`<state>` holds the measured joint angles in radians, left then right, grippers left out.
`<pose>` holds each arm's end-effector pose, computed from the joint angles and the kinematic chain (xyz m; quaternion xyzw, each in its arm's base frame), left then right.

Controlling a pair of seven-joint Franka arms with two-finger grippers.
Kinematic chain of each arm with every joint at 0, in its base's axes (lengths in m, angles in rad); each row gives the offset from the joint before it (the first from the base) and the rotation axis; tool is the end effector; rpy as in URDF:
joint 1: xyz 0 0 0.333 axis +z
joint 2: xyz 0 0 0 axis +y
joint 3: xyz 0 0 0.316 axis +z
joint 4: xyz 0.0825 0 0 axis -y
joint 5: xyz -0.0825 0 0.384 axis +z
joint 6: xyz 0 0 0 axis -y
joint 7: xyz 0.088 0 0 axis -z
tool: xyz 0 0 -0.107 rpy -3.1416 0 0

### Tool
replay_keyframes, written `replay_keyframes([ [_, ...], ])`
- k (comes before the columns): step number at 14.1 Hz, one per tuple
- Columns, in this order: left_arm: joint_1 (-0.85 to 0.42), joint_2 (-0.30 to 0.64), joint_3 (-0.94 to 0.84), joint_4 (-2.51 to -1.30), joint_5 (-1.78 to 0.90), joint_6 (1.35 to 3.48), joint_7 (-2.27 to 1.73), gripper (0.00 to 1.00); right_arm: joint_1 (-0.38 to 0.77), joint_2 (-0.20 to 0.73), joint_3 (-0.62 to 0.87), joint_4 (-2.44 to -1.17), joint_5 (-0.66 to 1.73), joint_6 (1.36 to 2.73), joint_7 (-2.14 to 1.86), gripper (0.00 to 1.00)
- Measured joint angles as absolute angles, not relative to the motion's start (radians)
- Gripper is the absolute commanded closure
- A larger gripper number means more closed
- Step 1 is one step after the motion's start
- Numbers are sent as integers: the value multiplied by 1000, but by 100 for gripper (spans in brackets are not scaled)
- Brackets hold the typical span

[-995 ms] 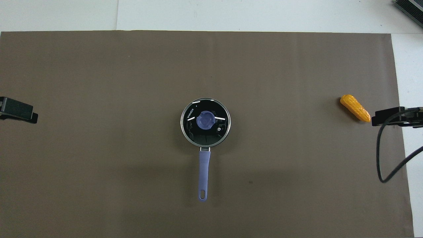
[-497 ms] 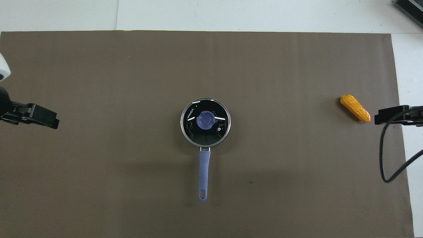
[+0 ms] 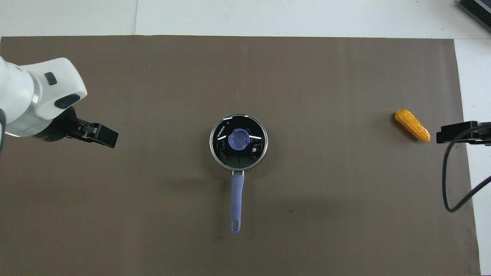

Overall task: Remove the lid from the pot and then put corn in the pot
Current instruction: 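Reach the left gripper toward the glass lid on the black pot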

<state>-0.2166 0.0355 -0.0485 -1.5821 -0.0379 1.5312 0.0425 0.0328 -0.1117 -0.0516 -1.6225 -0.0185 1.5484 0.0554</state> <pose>0.5390 -0.1502 0.5962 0.9871 -0.1530 -0.0451 0.0149 0.5170 -0.0134 0.6579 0.9991 -0.0374 0.0188 0.0060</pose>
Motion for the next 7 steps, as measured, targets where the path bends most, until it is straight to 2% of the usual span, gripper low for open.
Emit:
replay_keyframes([
  [7, -405, 132, -50, -1598, -38, 1658, -74, 0, 31, -123, -52, -1653, -19, 1557, -19, 0],
])
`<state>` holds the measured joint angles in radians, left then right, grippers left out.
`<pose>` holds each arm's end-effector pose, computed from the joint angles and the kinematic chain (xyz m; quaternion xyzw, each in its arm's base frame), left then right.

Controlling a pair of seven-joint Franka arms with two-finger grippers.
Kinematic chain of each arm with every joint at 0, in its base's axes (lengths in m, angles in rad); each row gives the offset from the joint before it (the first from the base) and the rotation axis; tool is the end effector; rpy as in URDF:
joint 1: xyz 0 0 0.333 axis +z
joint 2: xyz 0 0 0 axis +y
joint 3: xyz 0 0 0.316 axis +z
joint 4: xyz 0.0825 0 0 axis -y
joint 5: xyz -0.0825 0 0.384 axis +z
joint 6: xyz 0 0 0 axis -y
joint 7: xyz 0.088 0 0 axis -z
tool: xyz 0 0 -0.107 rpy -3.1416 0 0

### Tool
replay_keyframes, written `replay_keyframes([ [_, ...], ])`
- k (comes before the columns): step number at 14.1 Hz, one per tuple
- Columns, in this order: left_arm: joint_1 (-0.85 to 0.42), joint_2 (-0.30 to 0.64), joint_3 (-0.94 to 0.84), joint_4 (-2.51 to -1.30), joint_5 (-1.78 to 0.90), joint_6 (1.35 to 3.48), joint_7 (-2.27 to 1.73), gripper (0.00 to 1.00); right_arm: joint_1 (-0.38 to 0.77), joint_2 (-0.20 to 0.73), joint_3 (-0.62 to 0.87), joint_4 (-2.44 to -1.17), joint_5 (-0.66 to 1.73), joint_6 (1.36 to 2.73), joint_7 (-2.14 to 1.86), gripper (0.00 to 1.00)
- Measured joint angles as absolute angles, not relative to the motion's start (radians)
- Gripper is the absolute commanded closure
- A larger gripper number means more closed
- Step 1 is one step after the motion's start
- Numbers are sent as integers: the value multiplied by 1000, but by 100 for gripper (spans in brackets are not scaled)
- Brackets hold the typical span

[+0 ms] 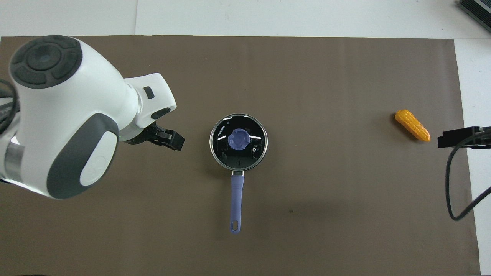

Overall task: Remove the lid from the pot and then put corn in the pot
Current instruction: 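Reach the left gripper toward the glass lid on the black pot, then grasp the lid knob with the left gripper while the right gripper grasps the corn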

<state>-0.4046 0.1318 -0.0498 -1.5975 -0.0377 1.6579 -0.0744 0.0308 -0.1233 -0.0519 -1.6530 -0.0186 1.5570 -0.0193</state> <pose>0.5343 -0.2633 0.5435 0.9816 -0.1863 -0.0401 0.0119 0.5140 -0.0147 0.6503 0.9999 -0.0010 0.0134 0.0064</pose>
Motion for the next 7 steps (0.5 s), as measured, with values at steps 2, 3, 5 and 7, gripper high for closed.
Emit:
replay_keyframes([
  [2, -466, 185, -51, -1590, -38, 1691, -161, 0, 12, -108, -54, -1722, -19, 1655, -116, 0],
  [3, -505, 218, -51, -1578, -37, 1714, -214, 0, -2, -93, -54, -1754, -19, 1699, -163, 0],
  [5, -572, 291, -51, -1538, -37, 1761, -300, 0, -33, -40, -55, -1792, -19, 1766, -261, 0],
  [7, -611, 355, -50, -1495, -36, 1791, -353, 0, -69, 32, -56, -1805, -19, 1837, -376, 0],
])
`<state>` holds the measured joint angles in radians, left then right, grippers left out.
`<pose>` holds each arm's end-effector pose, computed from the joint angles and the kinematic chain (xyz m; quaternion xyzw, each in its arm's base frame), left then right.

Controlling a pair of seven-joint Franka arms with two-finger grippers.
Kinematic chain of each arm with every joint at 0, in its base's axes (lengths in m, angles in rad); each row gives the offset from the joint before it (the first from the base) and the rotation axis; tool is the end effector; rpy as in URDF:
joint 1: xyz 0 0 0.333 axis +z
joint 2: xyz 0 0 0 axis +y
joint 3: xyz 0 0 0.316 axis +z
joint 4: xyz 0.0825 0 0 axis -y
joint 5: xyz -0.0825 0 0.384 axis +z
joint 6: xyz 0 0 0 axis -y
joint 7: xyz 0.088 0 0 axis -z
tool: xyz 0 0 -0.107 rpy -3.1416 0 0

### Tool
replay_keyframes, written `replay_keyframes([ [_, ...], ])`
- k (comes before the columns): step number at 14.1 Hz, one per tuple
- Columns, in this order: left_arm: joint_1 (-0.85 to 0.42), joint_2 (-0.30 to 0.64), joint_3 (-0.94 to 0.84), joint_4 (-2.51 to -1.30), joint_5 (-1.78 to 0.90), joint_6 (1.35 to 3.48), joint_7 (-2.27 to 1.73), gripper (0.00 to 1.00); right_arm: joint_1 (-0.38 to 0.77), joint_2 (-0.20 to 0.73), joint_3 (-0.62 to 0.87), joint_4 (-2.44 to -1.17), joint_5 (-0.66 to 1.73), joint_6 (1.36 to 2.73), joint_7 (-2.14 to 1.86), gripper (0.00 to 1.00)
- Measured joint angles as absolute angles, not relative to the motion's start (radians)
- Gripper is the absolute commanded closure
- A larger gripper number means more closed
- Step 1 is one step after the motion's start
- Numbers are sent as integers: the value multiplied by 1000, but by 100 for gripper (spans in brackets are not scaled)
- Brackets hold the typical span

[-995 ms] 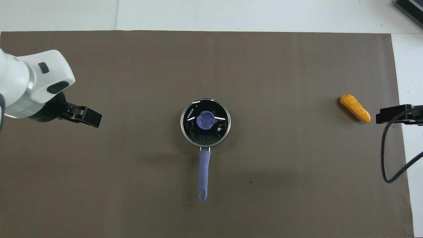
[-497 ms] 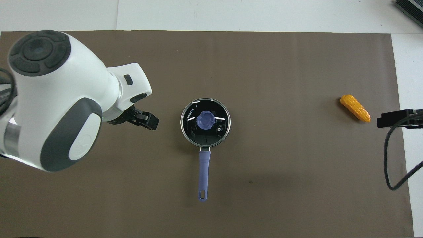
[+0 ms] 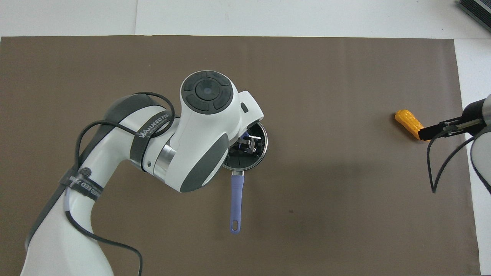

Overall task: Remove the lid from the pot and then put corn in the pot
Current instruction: 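Grasp the lid knob with the left gripper while the right gripper grasps the corn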

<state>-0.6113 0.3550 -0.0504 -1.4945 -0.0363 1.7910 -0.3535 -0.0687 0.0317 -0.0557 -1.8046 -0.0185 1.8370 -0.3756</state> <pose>0.5220 -0.4049 0.4627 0.9883 -0.1476 -0.0382 0.0089 0.5682 -0.0722 0.5182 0.9918 0.1277 -0.0021 0.0096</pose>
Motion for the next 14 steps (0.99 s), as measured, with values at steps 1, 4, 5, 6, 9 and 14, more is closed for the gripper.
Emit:
replay_keyframes([
  [1, -623, 380, -50, -1474, -36, 1805, -377, 0, -85, 68, -56, -1807, -19, 1876, -442, 0],
  [4, -631, 429, -48, -1433, -36, 1837, -408, 0, -118, 192, -57, -1813, -18, 2024, -649, 0],
  [5, -631, 440, -46, -1426, -36, 1845, -415, 0, -122, 223, -57, -1814, -18, 2062, -698, 0],
  [6, -631, 449, -45, -1419, -36, 1850, -420, 0, -123, 248, -57, -1815, -19, 2094, -741, 0],
  [9, -631, 464, -44, -1415, -28, 1854, -430, 0, -144, 316, -58, -1819, -19, 2173, -867, 0],
  [14, -631, 477, -43, -1415, -13, 1880, -441, 0, -219, 435, -59, -1823, -18, 2282, -994, 0],
])
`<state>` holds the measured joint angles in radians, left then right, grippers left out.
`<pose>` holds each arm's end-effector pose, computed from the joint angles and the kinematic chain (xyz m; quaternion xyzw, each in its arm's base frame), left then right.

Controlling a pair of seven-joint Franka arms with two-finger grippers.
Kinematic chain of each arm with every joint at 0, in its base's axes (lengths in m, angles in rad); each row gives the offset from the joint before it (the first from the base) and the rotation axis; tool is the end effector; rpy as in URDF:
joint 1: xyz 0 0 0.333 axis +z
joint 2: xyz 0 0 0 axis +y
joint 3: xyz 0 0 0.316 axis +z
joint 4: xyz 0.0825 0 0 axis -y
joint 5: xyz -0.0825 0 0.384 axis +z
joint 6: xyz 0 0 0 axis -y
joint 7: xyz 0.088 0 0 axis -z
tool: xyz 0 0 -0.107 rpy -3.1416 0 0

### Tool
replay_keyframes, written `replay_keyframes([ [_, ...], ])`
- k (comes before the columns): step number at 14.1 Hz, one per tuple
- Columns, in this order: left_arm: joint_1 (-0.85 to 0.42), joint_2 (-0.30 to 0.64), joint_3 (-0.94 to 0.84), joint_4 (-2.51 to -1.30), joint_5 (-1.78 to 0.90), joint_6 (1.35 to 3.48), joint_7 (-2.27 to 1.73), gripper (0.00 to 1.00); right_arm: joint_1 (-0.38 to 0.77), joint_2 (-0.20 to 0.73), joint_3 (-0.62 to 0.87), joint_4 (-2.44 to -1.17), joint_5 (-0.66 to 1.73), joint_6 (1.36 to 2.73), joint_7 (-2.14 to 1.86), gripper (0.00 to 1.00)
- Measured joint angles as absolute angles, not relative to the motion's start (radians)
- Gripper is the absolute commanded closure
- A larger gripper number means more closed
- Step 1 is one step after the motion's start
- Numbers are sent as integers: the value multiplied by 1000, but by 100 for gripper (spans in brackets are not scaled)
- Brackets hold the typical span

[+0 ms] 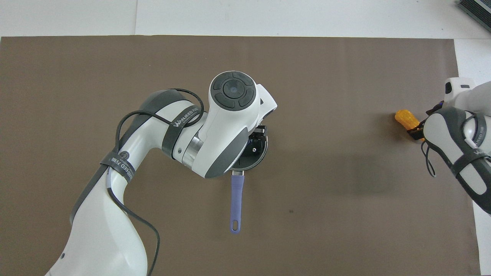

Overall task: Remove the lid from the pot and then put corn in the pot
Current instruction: 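Grasp the lid knob with the left gripper while the right gripper grasps the corn, then lift the lid off with the left gripper while the right gripper lifts the corn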

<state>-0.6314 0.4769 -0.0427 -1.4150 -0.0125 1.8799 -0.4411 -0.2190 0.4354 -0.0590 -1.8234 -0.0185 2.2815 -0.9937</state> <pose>0.5459 -0.4308 0.4252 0.9936 -0.1120 -0.0133 0.0103 0.6233 -0.1755 0.3001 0.9333 0.3584 -0.0022 0.0226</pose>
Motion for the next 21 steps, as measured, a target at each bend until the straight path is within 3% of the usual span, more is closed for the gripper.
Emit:
replay_keyframes([
  [2, -631, 481, -42, -1421, -11, 1894, -441, 0, -219, 443, -57, -1823, -18, 2282, -994, 0],
  [3, -631, 485, -41, -1425, -7, 1899, -441, 0, -216, 443, -56, -1823, -18, 2282, -994, 21],
  [4, -632, 488, -41, -1431, -2, 1908, -441, 0, -216, 443, -53, -1824, -18, 2282, -994, 64],
  [5, -632, 490, -41, -1435, -1, 1913, -441, 0, -216, 443, -52, -1825, -18, 2282, -994, 100],
  [8, -632, 491, -40, -1437, 2, 1914, -442, 0, -215, 443, -51, -1829, 0, 2280, -975, 100],
  [9, -632, 491, -38, -1437, 4, 1914, -442, 7, -213, 442, -51, -1829, 4, 2277, -954, 100],
  [10, -632, 491, -38, -1437, 7, 1914, -442, 52, -211, 441, -50, -1828, 7, 2269, -937, 100],
  [11, -632, 491, -38, -1437, 8, 1914, -442, 89, -208, 440, -50, -1823, 17, 2253, -917, 100],
  [12, -632, 491, -38, -1437, 9, 1914, -443, 100, -205, 438, -49, -1812, 29, 2233, -889, 100],
  [17, -631, 488, -37, -1433, 9, 1919, -448, 100, -201, 357, -46, -1782, 43, 2207, -755, 100],
  [21, -625, 448, -23, -1427, 2, 1871, -450, 100, -199, 261, -39, -1777, 44, 2107, -686, 100],
])
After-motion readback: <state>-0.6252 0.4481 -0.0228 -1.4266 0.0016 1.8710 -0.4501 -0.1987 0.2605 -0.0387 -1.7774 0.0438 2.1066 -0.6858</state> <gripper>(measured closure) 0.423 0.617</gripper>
